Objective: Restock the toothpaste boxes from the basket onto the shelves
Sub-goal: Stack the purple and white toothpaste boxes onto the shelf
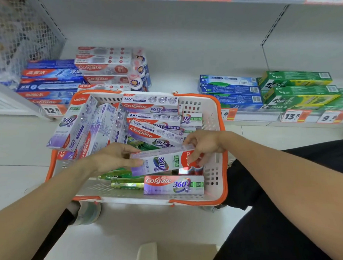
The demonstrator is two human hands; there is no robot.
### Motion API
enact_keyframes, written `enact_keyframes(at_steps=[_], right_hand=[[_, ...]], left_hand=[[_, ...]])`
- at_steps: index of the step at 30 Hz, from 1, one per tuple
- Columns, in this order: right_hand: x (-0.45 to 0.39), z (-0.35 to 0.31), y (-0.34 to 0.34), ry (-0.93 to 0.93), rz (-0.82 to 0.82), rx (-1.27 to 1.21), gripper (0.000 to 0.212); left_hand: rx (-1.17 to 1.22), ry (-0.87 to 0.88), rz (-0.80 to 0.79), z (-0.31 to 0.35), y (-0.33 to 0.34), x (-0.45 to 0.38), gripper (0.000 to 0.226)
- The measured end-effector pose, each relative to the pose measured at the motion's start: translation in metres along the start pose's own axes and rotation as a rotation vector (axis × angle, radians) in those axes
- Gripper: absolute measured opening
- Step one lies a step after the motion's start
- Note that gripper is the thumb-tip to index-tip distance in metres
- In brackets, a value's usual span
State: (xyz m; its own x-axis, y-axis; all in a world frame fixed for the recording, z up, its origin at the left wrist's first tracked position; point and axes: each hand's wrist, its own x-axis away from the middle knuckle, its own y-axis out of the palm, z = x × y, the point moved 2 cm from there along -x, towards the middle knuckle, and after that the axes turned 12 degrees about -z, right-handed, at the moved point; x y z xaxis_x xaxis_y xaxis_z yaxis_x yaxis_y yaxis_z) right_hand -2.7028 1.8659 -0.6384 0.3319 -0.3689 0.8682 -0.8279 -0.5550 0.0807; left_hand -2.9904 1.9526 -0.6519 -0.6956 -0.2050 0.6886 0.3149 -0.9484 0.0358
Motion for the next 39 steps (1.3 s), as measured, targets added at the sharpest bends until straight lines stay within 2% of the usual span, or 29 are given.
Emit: enact_keyframes(at_steps=[3, 5, 7, 9, 12, 14, 16, 18, 20, 21, 24, 25, 29, 33, 37, 39], right_hand=[[-0.004, 0.005, 0.003, -0.074, 0.026, -0.107, 0.06], [-0.003, 0.006, 0.002, -0.171, 0.102, -0.071, 0.056], [0.002, 0.001, 0.003, -0.262, 0.162, -0.004, 0.054], [0.007, -0.005, 0.004, -0.308, 0.156, -0.003, 0.054], [0.011, -0.006, 0.005, -0.299, 0.089, -0.056, 0.053], [0.011, -0.001, 0.005, -0.264, -0.011, -0.204, 0.048], [0.01, 0.002, 0.004, -0.241, -0.078, -0.303, 0.033], [0.008, 0.002, 0.003, -0.23, -0.048, -0.285, 0.015], [0.008, 0.002, 0.003, -0.183, -0.022, -0.272, 0.013], [0.006, 0.005, 0.003, -0.141, -0.028, -0.261, 0.014], [0.0, 0.015, 0.007, -0.022, -0.117, -0.213, 0.046], [-0.002, 0.016, 0.009, -0.003, -0.146, -0.174, 0.049], [-0.003, 0.017, 0.01, 0.032, -0.129, 0.036, 0.039], [-0.004, 0.022, 0.012, 0.122, -0.137, 0.214, 0.036], [-0.004, 0.019, 0.023, 0.147, -0.1, 0.389, 0.064], [-0.005, 0.02, 0.028, 0.16, -0.1, 0.463, 0.067]], left_hand=[[-0.241, -0.024, -0.063, 0.008, 0.014, -0.003, 0.042], [-0.309, -0.01, -0.048, 0.011, 0.023, -0.008, 0.035], [-0.268, -0.005, -0.026, 0.014, 0.03, -0.009, 0.037], [-0.217, -0.017, -0.053, 0.013, 0.035, -0.013, 0.044], [-0.176, -0.075, -0.155, 0.008, 0.041, -0.015, 0.055], [-0.161, -0.071, -0.168, 0.005, 0.042, -0.016, 0.055], [-0.178, -0.012, -0.133, 0.007, 0.047, -0.016, 0.05], [-0.143, 0.063, -0.039, 0.009, 0.05, -0.017, 0.05], [-0.19, 0.114, 0.057, 0.011, 0.05, -0.017, 0.051], [-0.256, 0.129, 0.082, 0.012, 0.05, -0.017, 0.052], [-0.437, 0.138, 0.132, 0.011, 0.049, -0.014, 0.06], [-0.443, 0.143, 0.129, 0.008, 0.05, -0.014, 0.062], [-0.383, 0.123, 0.011, 0.0, 0.057, -0.017, 0.061], [-0.451, 0.044, -0.063, -0.001, 0.055, -0.02, 0.058], [-0.442, -0.087, -0.09, -0.007, 0.045, -0.018, 0.047], [-0.429, -0.107, -0.109, -0.008, 0.043, -0.017, 0.047]])
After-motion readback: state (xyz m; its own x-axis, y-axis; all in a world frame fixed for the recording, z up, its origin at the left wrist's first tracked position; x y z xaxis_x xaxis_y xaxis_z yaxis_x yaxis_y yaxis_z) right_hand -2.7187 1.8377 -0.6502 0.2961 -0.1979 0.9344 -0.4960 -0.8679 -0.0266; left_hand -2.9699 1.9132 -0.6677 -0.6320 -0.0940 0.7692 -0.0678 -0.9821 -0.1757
